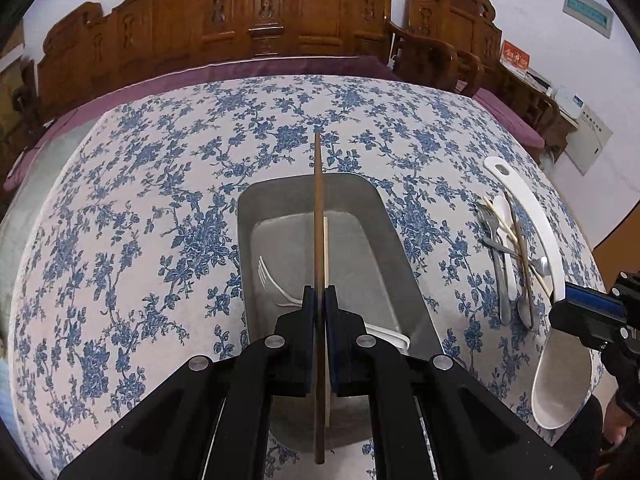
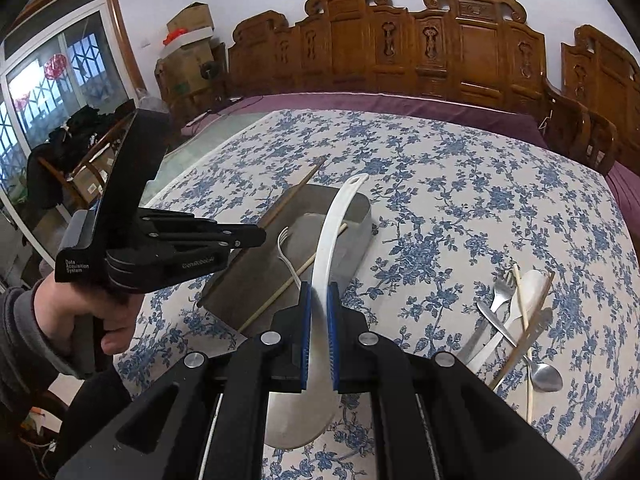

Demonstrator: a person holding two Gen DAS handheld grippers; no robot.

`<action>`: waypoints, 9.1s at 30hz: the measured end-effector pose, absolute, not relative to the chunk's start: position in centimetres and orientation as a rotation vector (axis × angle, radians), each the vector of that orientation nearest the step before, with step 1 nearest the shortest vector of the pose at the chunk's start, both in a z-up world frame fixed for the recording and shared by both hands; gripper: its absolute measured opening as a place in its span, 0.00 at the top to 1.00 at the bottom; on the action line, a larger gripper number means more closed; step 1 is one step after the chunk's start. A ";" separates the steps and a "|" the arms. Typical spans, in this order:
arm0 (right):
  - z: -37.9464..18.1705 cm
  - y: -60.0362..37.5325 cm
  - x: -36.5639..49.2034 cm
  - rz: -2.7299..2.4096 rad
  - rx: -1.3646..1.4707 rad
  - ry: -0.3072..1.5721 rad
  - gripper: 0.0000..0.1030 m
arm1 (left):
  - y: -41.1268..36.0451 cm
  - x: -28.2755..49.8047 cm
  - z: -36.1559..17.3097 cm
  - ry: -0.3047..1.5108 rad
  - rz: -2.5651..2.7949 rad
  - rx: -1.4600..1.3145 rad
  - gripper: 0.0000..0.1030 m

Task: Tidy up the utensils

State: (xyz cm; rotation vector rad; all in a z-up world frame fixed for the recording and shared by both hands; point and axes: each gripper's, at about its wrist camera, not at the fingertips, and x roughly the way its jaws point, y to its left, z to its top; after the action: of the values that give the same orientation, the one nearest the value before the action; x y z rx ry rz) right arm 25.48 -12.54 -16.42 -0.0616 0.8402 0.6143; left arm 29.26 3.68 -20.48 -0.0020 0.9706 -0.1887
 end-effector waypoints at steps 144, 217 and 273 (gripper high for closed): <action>-23.3 -29.4 26.3 0.246 0.064 0.999 0.94 | -11.0 24.1 -20.8 0.883 -0.384 0.116 0.29; -17.6 -24.1 21.8 0.424 -0.036 0.842 0.94 | -7.7 27.9 -16.7 0.873 -0.263 0.154 0.94; -20.3 -7.6 28.0 0.538 -0.063 0.945 0.94 | 6.5 27.3 -17.4 0.851 -0.144 0.058 0.85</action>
State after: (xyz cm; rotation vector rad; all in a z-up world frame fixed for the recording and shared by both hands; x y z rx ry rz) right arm 27.98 -7.55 -20.30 -0.0634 0.9452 0.5384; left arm 27.28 6.50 -17.43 0.0585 0.8510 -0.1437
